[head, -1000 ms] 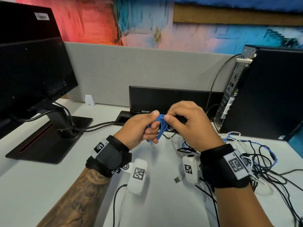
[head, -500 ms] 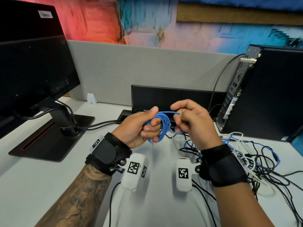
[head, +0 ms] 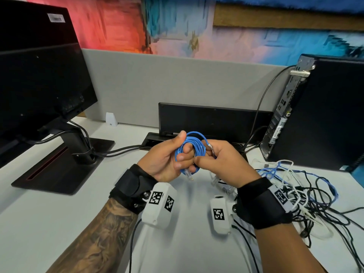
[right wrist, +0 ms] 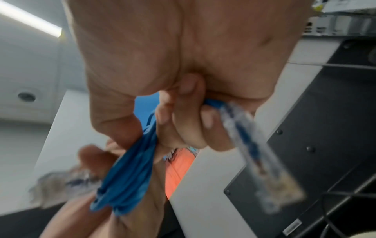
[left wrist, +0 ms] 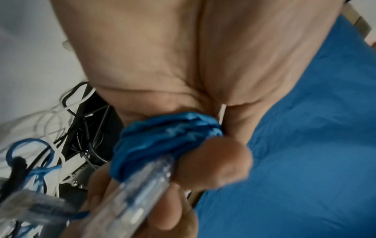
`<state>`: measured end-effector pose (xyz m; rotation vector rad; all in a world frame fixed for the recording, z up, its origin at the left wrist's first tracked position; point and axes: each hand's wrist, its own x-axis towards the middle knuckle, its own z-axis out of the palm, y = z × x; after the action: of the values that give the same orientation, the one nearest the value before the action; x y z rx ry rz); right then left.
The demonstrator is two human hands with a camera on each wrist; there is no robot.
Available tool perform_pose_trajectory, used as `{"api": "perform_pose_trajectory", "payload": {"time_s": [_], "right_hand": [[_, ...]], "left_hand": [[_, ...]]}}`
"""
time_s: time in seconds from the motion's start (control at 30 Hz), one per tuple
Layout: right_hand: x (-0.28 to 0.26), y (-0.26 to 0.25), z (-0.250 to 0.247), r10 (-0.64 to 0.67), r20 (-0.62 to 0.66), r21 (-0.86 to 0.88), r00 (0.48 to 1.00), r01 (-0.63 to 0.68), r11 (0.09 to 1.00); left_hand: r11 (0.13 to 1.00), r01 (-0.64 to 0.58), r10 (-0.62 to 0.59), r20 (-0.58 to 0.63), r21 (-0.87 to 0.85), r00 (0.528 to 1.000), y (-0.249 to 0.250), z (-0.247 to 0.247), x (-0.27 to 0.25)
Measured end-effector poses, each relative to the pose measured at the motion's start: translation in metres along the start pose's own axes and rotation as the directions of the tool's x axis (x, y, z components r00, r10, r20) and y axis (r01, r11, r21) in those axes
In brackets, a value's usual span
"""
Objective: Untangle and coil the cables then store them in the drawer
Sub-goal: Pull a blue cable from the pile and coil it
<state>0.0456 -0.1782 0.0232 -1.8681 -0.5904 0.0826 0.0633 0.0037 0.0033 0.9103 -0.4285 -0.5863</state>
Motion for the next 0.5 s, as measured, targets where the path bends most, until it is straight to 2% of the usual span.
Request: {"api": "perform_pose_trajectory", "payload": {"time_s": [0.17, 0.4, 0.5], "right_hand": [[0.000, 0.002, 0.000, -0.027, -0.034, 0.003, 0.999, 0.027, 1.000], [-0.004, -0.003, -0.004, -0.048, -0.053, -0.060, 0.997, 0.045, 0.997], [-0.006, -0.005, -0.008, -0.066, -0.080, -0.106, 0.995, 0.058, 0.993]], "left_hand": [[0.982, -0.044, 0.057, -0.066, 0.183, 0.996, 0.005, 0.001, 0.001], [0.916, -0.054, 0.099, -0.094, 0.397, 0.991, 0.009, 0.006, 0.000], [0.817, -0.069, 0.166, -0.119, 0.572, 0.979, 0.015, 0.006, -0.001]]}}
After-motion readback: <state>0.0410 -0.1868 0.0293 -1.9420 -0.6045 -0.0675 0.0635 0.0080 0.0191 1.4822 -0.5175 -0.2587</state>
